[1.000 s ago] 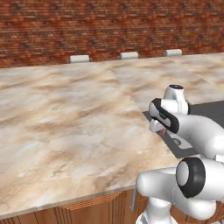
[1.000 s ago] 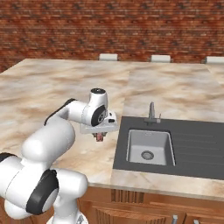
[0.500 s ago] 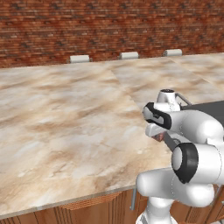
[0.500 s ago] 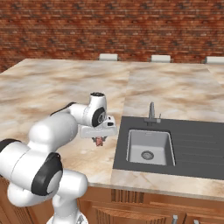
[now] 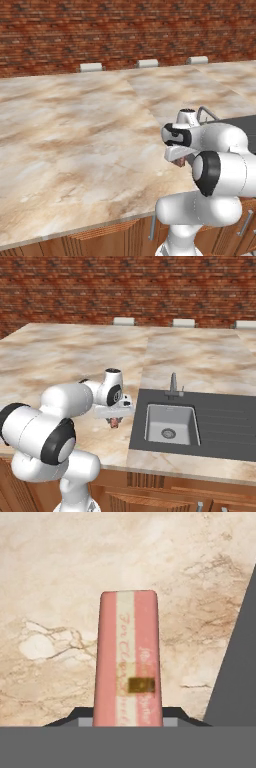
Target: Open the cabinet. Pick the bar soap and place it next to the sink. Then close the cabinet.
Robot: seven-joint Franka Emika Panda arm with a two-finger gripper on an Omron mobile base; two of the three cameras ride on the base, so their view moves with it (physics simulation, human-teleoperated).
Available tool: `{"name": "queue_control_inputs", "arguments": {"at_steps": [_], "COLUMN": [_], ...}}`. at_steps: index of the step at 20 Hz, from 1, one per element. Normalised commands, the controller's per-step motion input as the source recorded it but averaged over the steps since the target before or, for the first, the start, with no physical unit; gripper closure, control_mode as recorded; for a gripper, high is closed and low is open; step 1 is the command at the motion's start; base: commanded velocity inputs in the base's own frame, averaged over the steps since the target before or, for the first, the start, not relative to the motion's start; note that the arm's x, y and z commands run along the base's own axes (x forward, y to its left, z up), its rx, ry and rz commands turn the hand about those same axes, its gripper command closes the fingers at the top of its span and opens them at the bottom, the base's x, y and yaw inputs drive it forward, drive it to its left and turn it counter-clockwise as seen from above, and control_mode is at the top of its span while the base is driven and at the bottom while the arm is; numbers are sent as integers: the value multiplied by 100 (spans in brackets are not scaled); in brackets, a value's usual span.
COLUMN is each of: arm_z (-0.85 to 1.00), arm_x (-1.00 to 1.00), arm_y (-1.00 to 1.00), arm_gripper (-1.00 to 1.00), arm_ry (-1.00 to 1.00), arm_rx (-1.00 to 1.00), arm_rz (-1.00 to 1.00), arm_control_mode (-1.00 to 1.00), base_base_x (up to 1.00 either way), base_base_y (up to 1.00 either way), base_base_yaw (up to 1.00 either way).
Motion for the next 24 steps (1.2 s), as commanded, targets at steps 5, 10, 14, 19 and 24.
{"name": "queue_control_inputs", "arguments": {"at_steps": [5,10,14,19,24], "arm_z": [-11,0,-3,-32,-24], "arm_x": [16,20,14,10,3], "arm_y": [-21,-28,-9,0,0], "arm_gripper": [100,100,100,100,100], "arm_ry": [8,0,0,0,0], "arm_rx": [0,0,0,0,0], "arm_rz": [0,0,0,0,0], "arm_control_mode": [-100,-100,-100,-100,-100], "base_base_x": [0,0,0,0,0], "base_base_y": [0,0,0,0,0], "base_base_yaw": [0,0,0,0,0]}}
